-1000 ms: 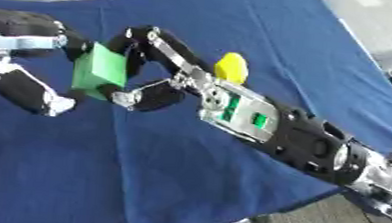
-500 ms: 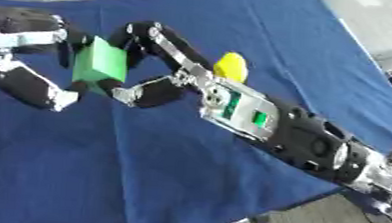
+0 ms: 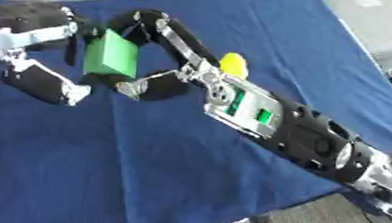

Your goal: Pick up the objects with one hand, pass them to the other hand, and then place them into the box on the other side of the table.

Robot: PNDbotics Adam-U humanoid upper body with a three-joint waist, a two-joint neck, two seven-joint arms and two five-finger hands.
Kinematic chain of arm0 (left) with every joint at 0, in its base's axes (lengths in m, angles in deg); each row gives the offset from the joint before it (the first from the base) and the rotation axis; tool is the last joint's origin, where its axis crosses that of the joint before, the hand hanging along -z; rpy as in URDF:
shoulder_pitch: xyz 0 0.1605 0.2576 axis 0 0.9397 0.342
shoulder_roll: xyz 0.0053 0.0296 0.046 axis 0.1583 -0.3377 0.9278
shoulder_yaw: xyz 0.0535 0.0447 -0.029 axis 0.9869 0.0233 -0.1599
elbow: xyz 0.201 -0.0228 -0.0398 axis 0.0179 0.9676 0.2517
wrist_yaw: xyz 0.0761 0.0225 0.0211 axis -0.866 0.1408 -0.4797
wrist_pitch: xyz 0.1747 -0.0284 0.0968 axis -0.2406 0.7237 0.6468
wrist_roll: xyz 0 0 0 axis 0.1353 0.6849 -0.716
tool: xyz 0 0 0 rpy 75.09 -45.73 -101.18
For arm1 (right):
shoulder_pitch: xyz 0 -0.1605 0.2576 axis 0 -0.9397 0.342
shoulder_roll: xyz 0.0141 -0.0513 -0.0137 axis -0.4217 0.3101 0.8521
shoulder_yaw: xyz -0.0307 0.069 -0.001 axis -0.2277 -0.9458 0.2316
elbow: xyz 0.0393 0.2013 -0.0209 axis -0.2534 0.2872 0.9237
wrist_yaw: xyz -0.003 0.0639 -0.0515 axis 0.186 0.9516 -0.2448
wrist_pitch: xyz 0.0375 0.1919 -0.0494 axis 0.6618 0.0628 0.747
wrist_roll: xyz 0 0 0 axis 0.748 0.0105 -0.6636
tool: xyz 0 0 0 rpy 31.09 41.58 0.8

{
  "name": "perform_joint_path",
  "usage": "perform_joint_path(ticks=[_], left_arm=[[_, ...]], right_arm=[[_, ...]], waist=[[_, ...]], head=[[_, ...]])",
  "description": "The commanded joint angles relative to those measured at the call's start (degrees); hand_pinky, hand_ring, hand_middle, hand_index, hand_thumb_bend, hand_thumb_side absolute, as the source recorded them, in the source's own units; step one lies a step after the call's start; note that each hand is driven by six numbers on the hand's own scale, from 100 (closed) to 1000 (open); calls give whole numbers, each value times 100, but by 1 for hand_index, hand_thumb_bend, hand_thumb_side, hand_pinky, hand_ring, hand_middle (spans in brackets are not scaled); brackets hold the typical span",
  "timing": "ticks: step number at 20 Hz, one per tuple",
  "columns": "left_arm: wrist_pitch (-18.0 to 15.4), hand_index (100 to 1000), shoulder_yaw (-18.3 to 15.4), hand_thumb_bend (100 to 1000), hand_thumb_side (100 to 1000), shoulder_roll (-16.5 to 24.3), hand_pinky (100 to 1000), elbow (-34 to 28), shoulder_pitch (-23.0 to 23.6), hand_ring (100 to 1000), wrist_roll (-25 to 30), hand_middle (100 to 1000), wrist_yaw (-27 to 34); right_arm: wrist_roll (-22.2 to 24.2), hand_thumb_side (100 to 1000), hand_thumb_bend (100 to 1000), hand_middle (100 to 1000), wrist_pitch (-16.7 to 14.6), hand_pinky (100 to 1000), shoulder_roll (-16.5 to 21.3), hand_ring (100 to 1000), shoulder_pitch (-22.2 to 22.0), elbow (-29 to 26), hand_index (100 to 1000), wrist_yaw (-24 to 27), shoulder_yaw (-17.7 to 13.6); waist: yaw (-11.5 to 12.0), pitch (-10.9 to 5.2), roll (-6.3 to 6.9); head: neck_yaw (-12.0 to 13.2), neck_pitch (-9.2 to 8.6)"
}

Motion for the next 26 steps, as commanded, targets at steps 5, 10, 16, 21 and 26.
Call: perform_joint_path(ticks=[5,10,16,21,26], left_arm=[[30,354,8,100,252,-230,1000,-119,-77,519,-197,265,84],[31,339,-49,100,250,-212,1000,-114,-80,511,-299,250,108],[23,332,-115,100,249,-193,1000,-88,-79,505,-399,239,98],[49,324,-142,100,248,-202,1000,-66,-69,500,-460,227,119],[49,312,-180,100,248,-196,1000,-2,-63,494,-533,210,57]], right_arm=[[40,100,584,729,-228,710,61,697,117,-123,793,-210,-81],[76,100,625,755,-317,719,59,729,117,-123,817,-289,-85],[97,100,637,774,-434,729,58,757,109,-123,836,-391,-87],[100,100,632,775,-487,727,56,759,98,-123,838,-411,-87],[108,100,614,785,-569,729,54,765,78,-123,854,-498,-91]], waist=[[-8,-224,43],[-13,-219,46],[-30,-207,55],[-41,-204,52],[-48,-199,46]], head=[[-9,-9],[-15,-9],[-10,-9],[-7,-9],[-7,-9]])
